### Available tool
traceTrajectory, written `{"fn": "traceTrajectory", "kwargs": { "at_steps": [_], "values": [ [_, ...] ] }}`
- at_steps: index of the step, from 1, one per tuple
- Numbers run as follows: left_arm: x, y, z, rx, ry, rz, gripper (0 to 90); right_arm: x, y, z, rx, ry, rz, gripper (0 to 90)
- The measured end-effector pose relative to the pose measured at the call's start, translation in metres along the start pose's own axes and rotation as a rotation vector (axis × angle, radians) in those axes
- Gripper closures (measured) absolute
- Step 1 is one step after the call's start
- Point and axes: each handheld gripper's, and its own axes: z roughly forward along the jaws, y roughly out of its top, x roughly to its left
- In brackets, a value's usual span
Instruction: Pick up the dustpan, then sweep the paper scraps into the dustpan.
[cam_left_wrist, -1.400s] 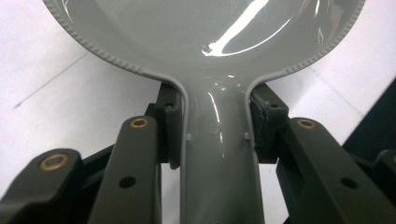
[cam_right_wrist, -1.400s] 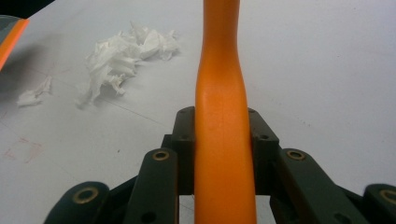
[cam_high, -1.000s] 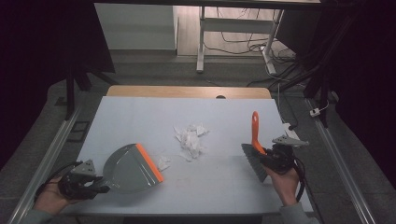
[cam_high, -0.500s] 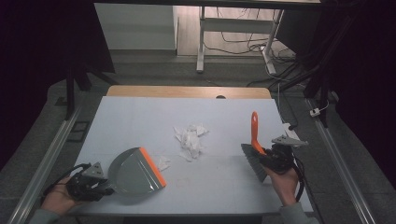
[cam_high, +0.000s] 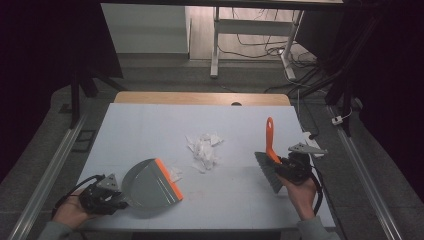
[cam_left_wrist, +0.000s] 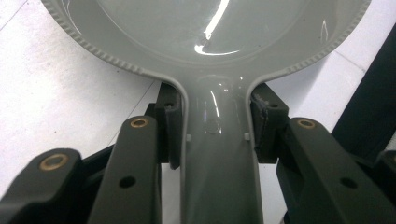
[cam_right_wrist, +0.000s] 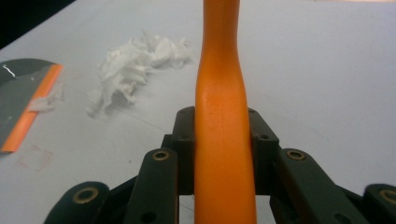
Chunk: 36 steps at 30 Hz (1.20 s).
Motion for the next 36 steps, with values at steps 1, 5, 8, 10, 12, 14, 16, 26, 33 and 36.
{"fn": "traceTrajectory", "kwargs": {
  "at_steps": [1, 5, 8, 10, 12, 14, 16, 26, 33, 36],
  "values": [
    [0.000, 0.000, 0.000, 0.000, 0.001, 0.000, 62.1, 0.001, 0.003, 0.002, -0.002, 0.006, -0.004, 70.3],
    [0.000, 0.000, 0.001, -0.001, -0.003, -0.005, 62.1, 0.005, 0.017, 0.012, -0.011, 0.013, -0.015, 70.3],
    [0.002, 0.000, 0.002, -0.005, -0.008, -0.008, 62.0, 0.011, 0.029, 0.023, -0.013, 0.019, -0.035, 70.3],
    [0.002, 0.000, 0.003, -0.005, -0.010, -0.011, 62.0, 0.014, 0.039, 0.039, -0.005, 0.024, -0.032, 70.3],
    [0.002, 0.001, 0.004, 0.000, -0.008, -0.009, 62.0, 0.015, 0.045, 0.050, -0.002, 0.037, -0.014, 70.3],
    [0.002, 0.001, 0.004, -0.002, -0.009, -0.010, 62.0, 0.015, 0.048, 0.056, 0.001, 0.040, -0.008, 70.3],
    [0.002, 0.001, 0.004, -0.003, -0.008, -0.009, 62.0, 0.017, 0.054, 0.065, 0.005, 0.037, -0.007, 70.3],
    [0.001, 0.002, 0.005, -0.019, -0.007, -0.012, 62.0, 0.024, 0.084, 0.114, 0.025, 0.014, 0.006, 70.3],
    [0.001, 0.002, 0.005, -0.025, -0.005, -0.011, 62.0, 0.028, 0.103, 0.148, 0.053, -0.017, 0.002, 70.3],
    [0.000, 0.002, 0.004, -0.026, -0.006, -0.011, 62.0, 0.030, 0.105, 0.159, 0.068, -0.023, -0.004, 70.3]
  ]
}}
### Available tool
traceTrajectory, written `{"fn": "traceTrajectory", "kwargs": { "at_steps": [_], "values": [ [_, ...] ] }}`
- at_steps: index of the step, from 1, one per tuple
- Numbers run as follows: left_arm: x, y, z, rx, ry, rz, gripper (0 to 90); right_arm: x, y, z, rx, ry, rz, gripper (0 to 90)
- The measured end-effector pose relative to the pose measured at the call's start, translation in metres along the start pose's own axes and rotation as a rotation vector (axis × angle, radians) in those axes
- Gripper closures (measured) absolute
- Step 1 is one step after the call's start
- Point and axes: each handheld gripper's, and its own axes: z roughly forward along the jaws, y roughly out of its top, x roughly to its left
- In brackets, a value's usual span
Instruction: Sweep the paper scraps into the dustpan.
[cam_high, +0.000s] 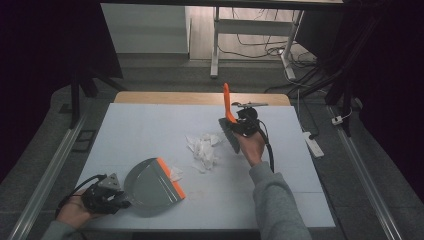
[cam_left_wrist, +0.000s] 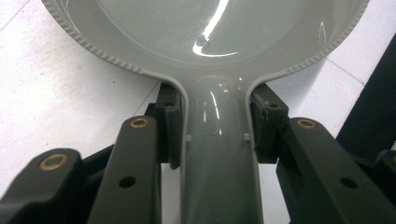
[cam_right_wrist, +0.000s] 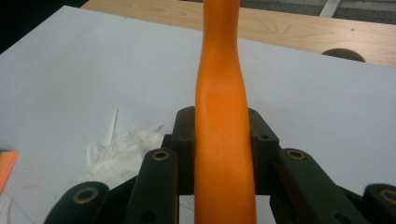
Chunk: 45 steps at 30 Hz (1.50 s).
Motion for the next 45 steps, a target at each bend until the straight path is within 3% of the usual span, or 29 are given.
{"fn": "traceTrajectory", "kwargs": {
  "at_steps": [7, 18, 22, 26, 36, 45],
  "values": [
    [0.000, 0.000, 0.001, -0.001, -0.001, -0.001, 62.0, 0.002, 0.003, 0.020, 0.025, -0.019, -0.010, 70.3],
    [0.000, 0.001, 0.001, -0.002, -0.001, -0.002, 62.0, -0.002, -0.001, 0.030, 0.055, -0.045, -0.006, 70.3],
    [0.000, 0.001, 0.002, -0.003, -0.003, -0.003, 62.0, -0.001, 0.000, 0.039, 0.093, -0.068, -0.022, 70.3],
    [0.000, 0.001, 0.002, -0.003, -0.004, -0.003, 62.0, 0.007, 0.002, 0.047, 0.131, -0.052, -0.023, 70.4],
    [0.000, 0.001, 0.002, -0.003, 0.000, -0.002, 61.9, 0.039, -0.003, 0.056, 0.164, 0.059, -0.062, 70.4],
    [-0.001, 0.003, 0.003, -0.005, 0.001, -0.004, 62.0, 0.047, -0.007, 0.054, 0.163, 0.084, -0.069, 70.4]
  ]
}}
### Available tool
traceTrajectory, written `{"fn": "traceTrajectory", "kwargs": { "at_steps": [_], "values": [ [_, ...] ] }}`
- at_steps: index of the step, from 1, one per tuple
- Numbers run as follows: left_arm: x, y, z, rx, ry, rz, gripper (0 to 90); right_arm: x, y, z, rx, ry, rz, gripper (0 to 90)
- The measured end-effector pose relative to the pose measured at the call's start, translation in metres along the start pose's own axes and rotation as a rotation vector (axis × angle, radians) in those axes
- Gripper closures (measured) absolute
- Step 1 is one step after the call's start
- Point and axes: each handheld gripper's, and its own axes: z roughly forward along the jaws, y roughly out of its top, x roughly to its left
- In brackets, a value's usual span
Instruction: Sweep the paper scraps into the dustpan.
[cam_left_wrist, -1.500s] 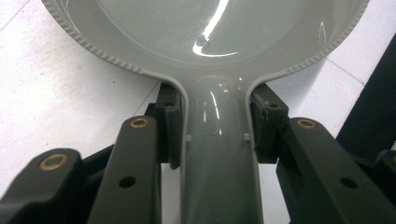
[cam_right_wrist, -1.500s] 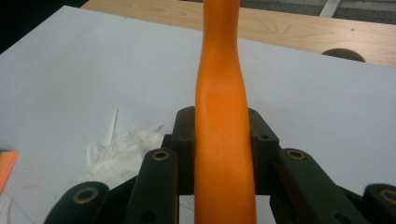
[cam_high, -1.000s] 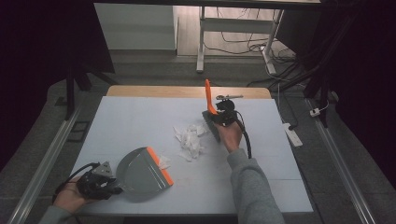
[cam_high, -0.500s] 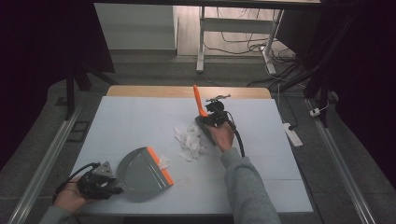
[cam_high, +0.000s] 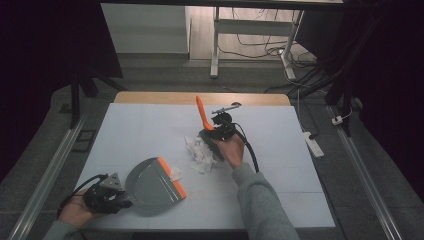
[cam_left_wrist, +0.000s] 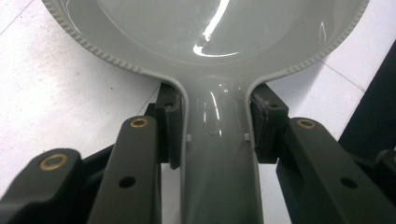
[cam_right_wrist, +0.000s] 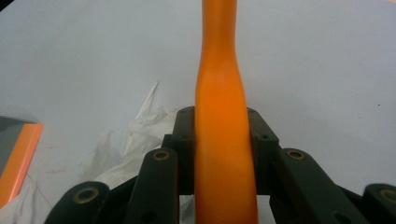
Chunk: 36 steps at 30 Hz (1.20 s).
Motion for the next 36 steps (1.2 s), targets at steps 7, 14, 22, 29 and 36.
{"fn": "traceTrajectory", "kwargs": {
  "at_steps": [7, 14, 22, 29, 36],
  "values": [
    [0.000, 0.001, 0.001, -0.002, 0.002, -0.001, 62.0, 0.007, -0.004, -0.003, -0.002, 0.031, 0.002, 70.4],
    [-0.001, 0.002, 0.001, 0.000, 0.000, -0.005, 62.0, 0.023, -0.011, -0.004, 0.001, 0.071, -0.017, 70.4],
    [-0.001, 0.001, 0.002, 0.000, 0.000, -0.006, 61.9, 0.055, -0.015, -0.009, 0.001, 0.167, -0.078, 70.4],
    [0.000, 0.001, 0.001, -0.001, -0.001, -0.005, 61.9, 0.038, 0.009, -0.043, -0.135, 0.095, -0.046, 70.4],
    [0.000, 0.001, 0.002, -0.003, -0.004, -0.007, 62.0, 0.016, 0.020, -0.037, -0.125, 0.009, -0.037, 70.4]
  ]
}}
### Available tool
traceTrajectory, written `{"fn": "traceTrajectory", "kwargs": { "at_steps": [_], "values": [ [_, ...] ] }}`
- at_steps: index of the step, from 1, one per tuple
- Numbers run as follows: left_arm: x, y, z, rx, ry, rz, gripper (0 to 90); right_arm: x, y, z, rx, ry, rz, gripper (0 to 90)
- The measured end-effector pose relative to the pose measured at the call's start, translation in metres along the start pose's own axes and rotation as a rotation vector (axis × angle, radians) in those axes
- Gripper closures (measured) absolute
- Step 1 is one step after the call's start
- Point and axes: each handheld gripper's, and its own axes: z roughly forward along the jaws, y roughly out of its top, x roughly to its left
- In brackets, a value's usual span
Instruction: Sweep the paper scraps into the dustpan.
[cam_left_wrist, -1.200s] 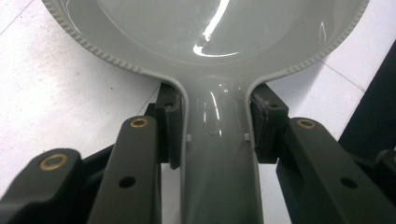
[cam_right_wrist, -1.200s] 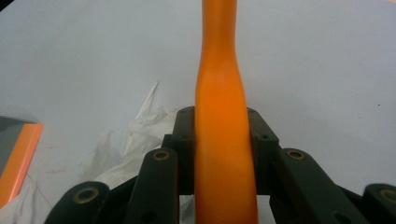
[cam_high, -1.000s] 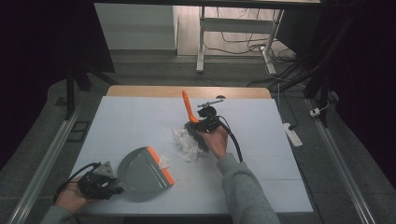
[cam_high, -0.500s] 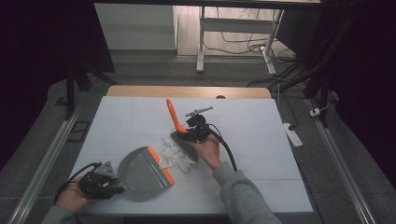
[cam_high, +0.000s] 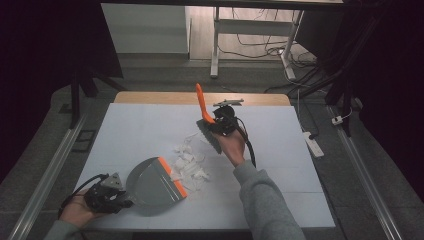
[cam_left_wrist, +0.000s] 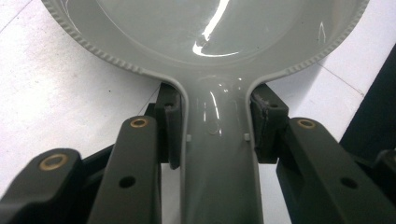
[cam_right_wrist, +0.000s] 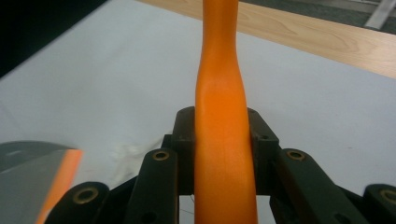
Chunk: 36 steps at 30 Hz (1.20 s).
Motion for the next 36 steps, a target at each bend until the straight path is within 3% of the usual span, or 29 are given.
{"fn": "traceTrajectory", "kwargs": {
  "at_steps": [7, 17, 23, 29, 36],
  "values": [
    [0.001, -0.001, 0.000, -0.002, -0.005, -0.001, 61.9, -0.018, 0.006, 0.027, 0.057, -0.071, -0.009, 70.4],
    [0.002, -0.001, 0.000, -0.004, -0.007, 0.002, 61.9, -0.027, 0.010, 0.063, 0.116, -0.100, -0.042, 70.4],
    [0.003, -0.001, 0.000, -0.004, -0.007, 0.000, 61.9, -0.014, 0.007, 0.074, 0.150, -0.044, -0.054, 70.5],
    [0.002, -0.001, 0.001, 0.001, -0.007, -0.003, 61.9, 0.003, 0.003, 0.074, 0.176, -0.011, -0.111, 70.5],
    [0.002, 0.000, 0.001, 0.003, -0.004, -0.003, 62.0, 0.021, -0.010, 0.063, 0.173, 0.100, -0.105, 70.5]
  ]
}}
